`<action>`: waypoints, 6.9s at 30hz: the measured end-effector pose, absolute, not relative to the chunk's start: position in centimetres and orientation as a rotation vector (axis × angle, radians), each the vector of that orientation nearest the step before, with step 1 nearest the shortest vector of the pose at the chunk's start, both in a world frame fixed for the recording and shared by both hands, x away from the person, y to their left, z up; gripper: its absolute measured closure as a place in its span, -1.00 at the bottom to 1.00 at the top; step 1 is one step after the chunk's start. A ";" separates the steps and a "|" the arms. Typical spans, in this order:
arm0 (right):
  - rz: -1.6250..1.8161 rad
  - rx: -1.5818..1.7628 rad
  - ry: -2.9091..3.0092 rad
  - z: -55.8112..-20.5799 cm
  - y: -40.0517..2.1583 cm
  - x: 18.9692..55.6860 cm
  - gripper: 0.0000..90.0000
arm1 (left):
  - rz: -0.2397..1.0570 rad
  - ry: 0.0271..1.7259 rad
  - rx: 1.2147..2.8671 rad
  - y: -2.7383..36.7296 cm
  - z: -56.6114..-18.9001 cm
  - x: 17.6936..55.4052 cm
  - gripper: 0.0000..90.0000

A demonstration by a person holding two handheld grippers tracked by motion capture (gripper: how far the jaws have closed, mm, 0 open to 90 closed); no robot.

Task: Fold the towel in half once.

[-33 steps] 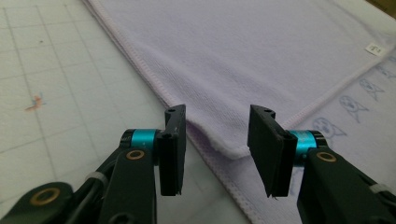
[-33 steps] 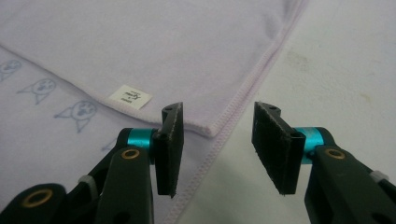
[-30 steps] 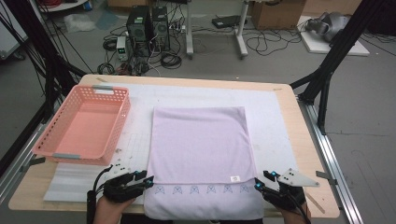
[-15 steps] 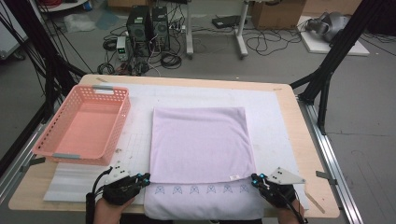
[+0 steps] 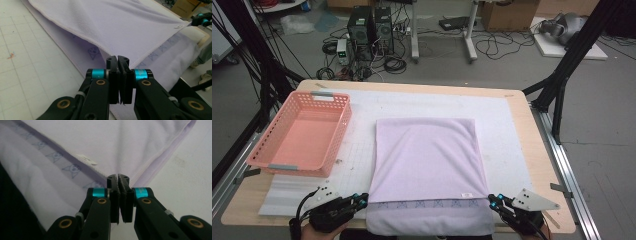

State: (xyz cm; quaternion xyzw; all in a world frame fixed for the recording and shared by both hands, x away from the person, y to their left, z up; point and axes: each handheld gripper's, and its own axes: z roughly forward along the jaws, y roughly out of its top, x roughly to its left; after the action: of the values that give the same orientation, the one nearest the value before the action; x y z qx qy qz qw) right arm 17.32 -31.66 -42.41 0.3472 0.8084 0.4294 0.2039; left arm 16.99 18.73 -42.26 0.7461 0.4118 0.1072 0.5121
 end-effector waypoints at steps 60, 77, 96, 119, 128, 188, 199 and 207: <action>1.157 1.150 2.169 -43.4 -31.6 28.1 0.21 | 0.461 1.129 1.859 16.4 -44.6 33.1 0.23; 1.067 1.358 2.163 -44.4 -29.1 40.6 -0.30 | 0.419 1.295 1.818 15.8 -44.8 43.1 0.05; 1.065 1.279 2.223 -44.3 -27.4 42.2 0.88 | 0.423 1.352 1.771 14.9 -44.9 43.8 0.82; 1.078 1.384 1.887 -43.0 -27.4 44.9 0.27 | 0.472 1.217 1.699 14.0 -41.8 47.6 0.02; 1.087 1.333 1.925 -41.0 -28.6 43.0 0.11 | 0.427 1.147 1.730 13.8 -41.3 44.8 -0.12; 1.142 1.197 2.128 -43.9 -31.1 20.3 0.29 | 0.349 1.057 1.844 16.8 -44.9 23.2 0.09; 1.126 1.127 2.220 -44.6 -30.2 18.6 0.29 | 0.324 1.082 1.858 17.2 -45.5 21.1 0.21; 1.095 1.118 2.233 -45.0 -30.2 18.8 0.53 | 0.369 1.066 1.885 16.4 -45.7 21.2 0.68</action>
State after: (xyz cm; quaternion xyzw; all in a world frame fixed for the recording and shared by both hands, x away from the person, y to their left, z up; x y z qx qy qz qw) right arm 18.77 -30.17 -44.99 0.4012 0.8014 0.3929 0.2062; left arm 21.20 16.42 -45.67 0.7642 0.4319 0.1497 0.4551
